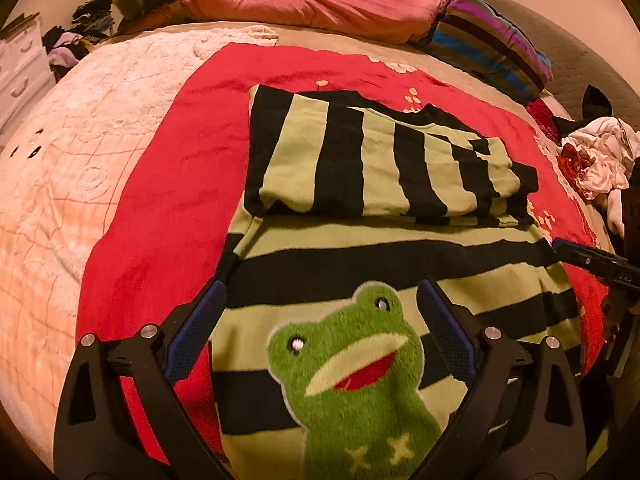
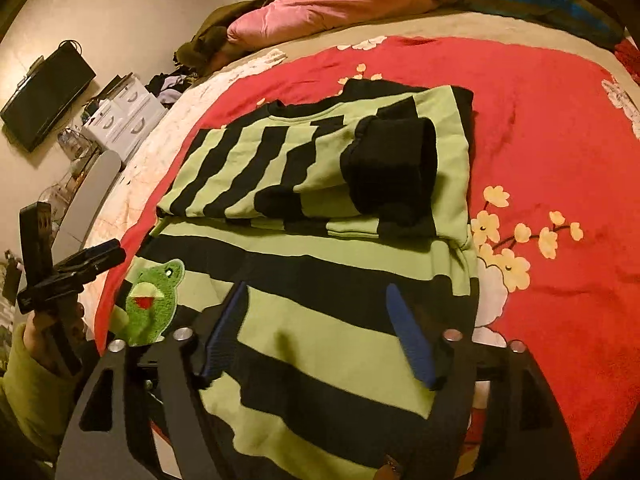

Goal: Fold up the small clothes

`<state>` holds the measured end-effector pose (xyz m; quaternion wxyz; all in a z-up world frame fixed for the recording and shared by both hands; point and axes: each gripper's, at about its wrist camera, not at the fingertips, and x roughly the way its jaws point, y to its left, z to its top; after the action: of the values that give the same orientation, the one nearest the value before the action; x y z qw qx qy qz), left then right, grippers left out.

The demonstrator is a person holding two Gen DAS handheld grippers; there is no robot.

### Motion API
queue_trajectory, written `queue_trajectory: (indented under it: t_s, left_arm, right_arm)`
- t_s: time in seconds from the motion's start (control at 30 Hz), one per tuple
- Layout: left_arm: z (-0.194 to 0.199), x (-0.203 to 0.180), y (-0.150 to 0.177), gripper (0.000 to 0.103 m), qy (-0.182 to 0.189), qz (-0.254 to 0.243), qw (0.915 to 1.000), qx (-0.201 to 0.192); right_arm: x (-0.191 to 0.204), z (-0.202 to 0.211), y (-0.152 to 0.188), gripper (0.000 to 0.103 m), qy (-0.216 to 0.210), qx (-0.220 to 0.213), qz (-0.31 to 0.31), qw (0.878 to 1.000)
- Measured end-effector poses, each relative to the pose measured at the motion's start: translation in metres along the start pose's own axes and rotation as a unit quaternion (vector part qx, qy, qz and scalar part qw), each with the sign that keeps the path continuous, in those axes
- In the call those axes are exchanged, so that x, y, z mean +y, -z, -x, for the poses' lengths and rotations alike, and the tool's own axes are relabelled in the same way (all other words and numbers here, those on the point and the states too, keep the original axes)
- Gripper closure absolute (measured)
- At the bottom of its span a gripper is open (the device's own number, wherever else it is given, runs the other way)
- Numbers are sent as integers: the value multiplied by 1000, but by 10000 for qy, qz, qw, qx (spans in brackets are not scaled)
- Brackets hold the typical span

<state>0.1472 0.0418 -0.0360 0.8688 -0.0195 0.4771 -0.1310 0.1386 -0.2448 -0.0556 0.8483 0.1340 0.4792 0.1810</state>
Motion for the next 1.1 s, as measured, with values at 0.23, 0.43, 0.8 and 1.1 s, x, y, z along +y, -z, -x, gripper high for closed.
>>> queue_trajectory:
  t_s: [0.23,0.43,0.8,1.1]
  left_arm:
    - [17,-2,14,10,-120,-113,9999,20]
    - [29,2,32,10,-243,-120,9995,145]
    - [39,9,73,9,-230,-67,9980,580]
    - [43,24,104,10,-79,287,9953,925]
  right_arm:
    - [7,14,9,18,61,-31,36,10000]
    - [10,24,25,16,87,51,33,9999]
    - [17,38,63,11,242,336,38,9991]
    - [20,40,104,11,491,697,-115,9963]
